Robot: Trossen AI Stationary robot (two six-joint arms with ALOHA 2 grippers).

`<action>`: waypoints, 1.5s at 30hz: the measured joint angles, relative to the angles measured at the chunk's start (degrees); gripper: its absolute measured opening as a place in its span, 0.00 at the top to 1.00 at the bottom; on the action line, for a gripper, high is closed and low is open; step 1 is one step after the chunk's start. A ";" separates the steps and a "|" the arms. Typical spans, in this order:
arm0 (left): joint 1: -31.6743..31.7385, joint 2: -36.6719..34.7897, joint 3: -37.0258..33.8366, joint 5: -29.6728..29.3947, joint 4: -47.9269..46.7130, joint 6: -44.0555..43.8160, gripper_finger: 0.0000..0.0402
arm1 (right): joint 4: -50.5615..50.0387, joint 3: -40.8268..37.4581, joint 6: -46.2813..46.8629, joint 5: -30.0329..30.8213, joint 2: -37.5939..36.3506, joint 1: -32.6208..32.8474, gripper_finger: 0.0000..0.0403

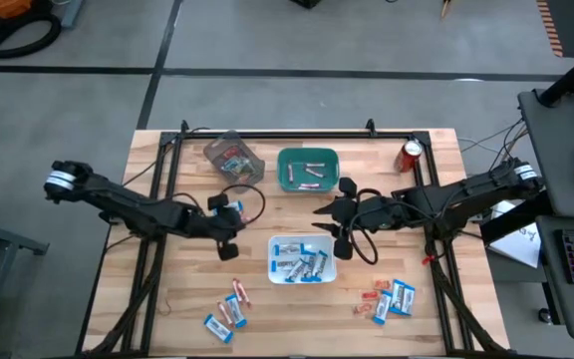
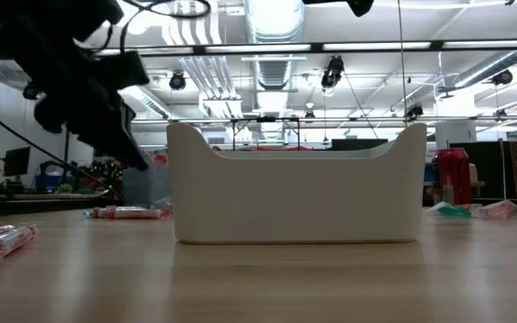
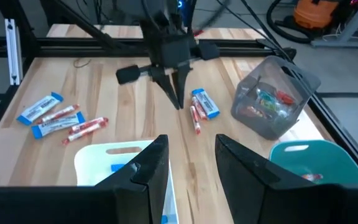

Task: Sort candy
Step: Put the white candy into the green bin

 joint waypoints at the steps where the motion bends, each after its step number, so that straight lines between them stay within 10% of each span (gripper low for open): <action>1: 0.27 0.91 0.00 0.00 0.12 0.26 0.95 | 0.10 -0.16 0.00 0.01 0.00 0.01 0.69; 16: 4.71 12.03 -0.01 -2.11 2.85 6.81 0.72 | -0.02 -2.23 1.90 -0.02 0.00 0.00 0.69; 45: 5.74 15.51 0.06 0.61 4.46 6.58 0.96 | -0.03 -3.03 2.51 -0.04 0.00 0.00 0.69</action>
